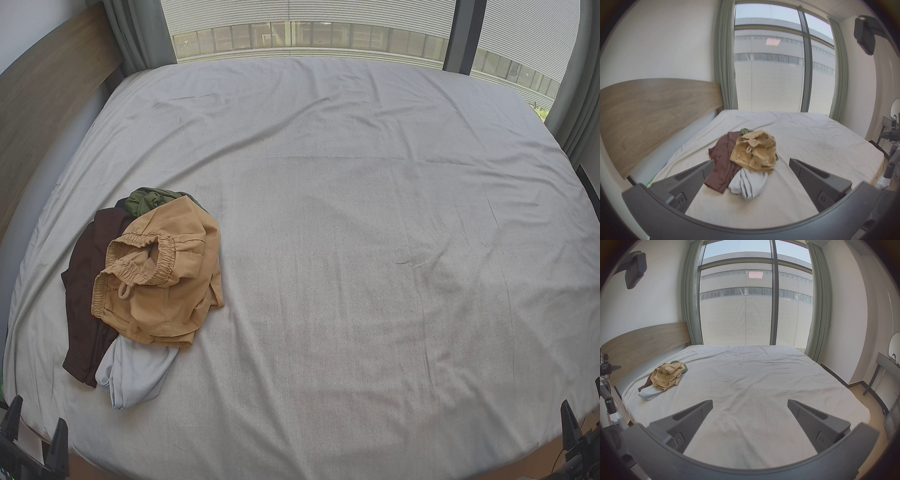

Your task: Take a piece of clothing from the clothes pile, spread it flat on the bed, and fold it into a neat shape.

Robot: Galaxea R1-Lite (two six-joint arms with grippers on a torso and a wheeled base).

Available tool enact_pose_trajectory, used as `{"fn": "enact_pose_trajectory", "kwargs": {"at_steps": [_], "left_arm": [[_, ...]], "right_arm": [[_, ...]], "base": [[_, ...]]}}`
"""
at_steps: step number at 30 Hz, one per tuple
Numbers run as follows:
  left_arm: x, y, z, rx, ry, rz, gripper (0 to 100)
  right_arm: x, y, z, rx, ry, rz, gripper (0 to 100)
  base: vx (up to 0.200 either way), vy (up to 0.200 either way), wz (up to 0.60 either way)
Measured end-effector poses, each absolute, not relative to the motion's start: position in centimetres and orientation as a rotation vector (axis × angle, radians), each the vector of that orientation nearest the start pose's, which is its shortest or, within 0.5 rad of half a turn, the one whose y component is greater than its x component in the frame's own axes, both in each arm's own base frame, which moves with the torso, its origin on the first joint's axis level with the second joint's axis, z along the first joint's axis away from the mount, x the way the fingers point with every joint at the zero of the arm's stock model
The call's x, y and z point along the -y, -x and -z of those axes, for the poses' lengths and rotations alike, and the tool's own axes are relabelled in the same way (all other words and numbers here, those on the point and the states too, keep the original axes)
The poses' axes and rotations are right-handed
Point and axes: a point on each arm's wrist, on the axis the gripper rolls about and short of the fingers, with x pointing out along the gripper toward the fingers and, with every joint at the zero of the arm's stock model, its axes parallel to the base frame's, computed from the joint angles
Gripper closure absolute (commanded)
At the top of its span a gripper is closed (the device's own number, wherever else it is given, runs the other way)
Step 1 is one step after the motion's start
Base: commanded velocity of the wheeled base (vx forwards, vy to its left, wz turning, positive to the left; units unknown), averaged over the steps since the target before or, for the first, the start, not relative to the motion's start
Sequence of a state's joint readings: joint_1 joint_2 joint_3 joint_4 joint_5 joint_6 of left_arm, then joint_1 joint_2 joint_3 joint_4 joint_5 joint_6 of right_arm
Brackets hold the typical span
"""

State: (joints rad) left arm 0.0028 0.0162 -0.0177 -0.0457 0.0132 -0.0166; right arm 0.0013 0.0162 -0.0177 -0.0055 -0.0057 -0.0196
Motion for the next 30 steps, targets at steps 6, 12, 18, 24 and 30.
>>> {"fn": "enact_pose_trajectory", "kwargs": {"at_steps": [6, 12, 18, 24, 30], "left_arm": [[0.0, 2.6, -11.5, 0.164, 0.023, -0.012, 0], [0.0, 1.3, -14.3, 0.118, 0.049, 0.105, 0], [0.3, -1.0, -19.0, 0.069, 0.145, 0.227, 0], [1.1, -4.2, -24.2, 0.057, 0.186, 0.321, 0], [2.2, -7.3, -26.5, -0.001, 0.194, 0.456, 0]], "right_arm": [[0.0, 2.3, -8.1, 0.007, 0.019, 0.005, 0], [0.0, 2.3, -8.1, 0.007, 0.018, 0.005, 0], [0.0, 2.3, -8.1, 0.007, 0.021, 0.003, 0], [0.0, 2.3, -8.1, 0.004, 0.027, -0.009, 0], [0.0, 2.3, -8.1, 0.0, 0.03, -0.018, 0]], "base": [[0.0, 0.0, 0.0], [0.0, 0.0, 0.0], [0.0, 0.0, 0.0], [0.0, 0.0, 0.0], [0.0, 0.0, 0.0]]}}
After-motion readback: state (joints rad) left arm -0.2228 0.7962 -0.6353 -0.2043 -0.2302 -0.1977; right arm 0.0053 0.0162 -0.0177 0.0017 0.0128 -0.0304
